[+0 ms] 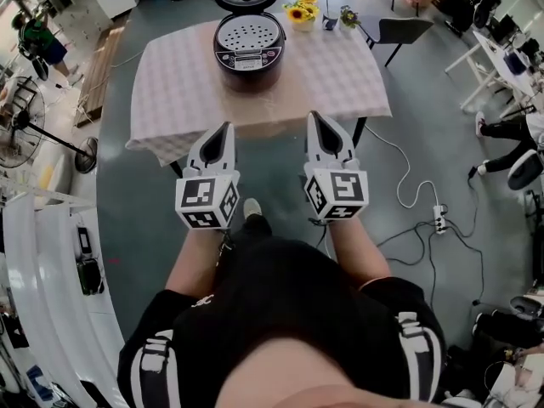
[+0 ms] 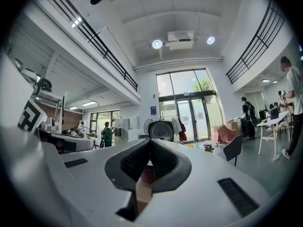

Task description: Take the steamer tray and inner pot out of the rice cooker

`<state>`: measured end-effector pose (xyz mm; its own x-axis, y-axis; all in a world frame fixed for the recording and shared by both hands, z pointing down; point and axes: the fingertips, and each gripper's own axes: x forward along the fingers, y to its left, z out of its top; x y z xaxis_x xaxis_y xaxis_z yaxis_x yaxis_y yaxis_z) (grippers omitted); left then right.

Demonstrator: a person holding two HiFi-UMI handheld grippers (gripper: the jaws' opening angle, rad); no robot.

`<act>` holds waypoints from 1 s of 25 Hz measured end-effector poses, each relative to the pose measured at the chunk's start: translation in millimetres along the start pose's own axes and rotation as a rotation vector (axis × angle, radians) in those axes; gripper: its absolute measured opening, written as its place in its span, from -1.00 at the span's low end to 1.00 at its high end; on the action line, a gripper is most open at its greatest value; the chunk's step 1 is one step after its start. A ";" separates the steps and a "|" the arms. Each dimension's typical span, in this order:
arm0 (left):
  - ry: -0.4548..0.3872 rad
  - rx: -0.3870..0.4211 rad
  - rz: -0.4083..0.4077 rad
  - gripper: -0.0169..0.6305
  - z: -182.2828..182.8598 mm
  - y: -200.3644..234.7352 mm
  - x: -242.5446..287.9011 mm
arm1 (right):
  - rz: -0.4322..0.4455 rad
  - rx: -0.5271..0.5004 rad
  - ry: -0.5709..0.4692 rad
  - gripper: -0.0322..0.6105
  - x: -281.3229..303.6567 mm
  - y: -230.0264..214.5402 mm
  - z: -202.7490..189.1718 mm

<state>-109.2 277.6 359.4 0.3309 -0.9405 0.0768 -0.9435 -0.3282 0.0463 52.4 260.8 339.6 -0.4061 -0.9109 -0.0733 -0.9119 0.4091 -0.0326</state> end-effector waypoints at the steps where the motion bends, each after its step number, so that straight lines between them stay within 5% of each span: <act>1: 0.000 -0.003 -0.004 -0.94 2.8 9.9 11.7 | -0.002 -0.003 0.002 -0.90 14.6 0.0 0.2; 14: -0.002 -0.020 -0.041 -0.94 32.4 136.2 147.1 | -0.051 -0.026 0.026 -0.90 192.0 -4.4 -1.1; 25: 0.042 -0.035 -0.071 -0.94 24.5 191.0 194.3 | -0.086 -0.030 0.064 -0.90 259.2 -0.1 -13.1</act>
<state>-225.6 30.0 358.7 0.3979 -0.9104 0.1134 -0.9167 -0.3897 0.0880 -53.6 23.9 333.7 -0.3284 -0.9445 -0.0075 -0.9445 0.3285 -0.0058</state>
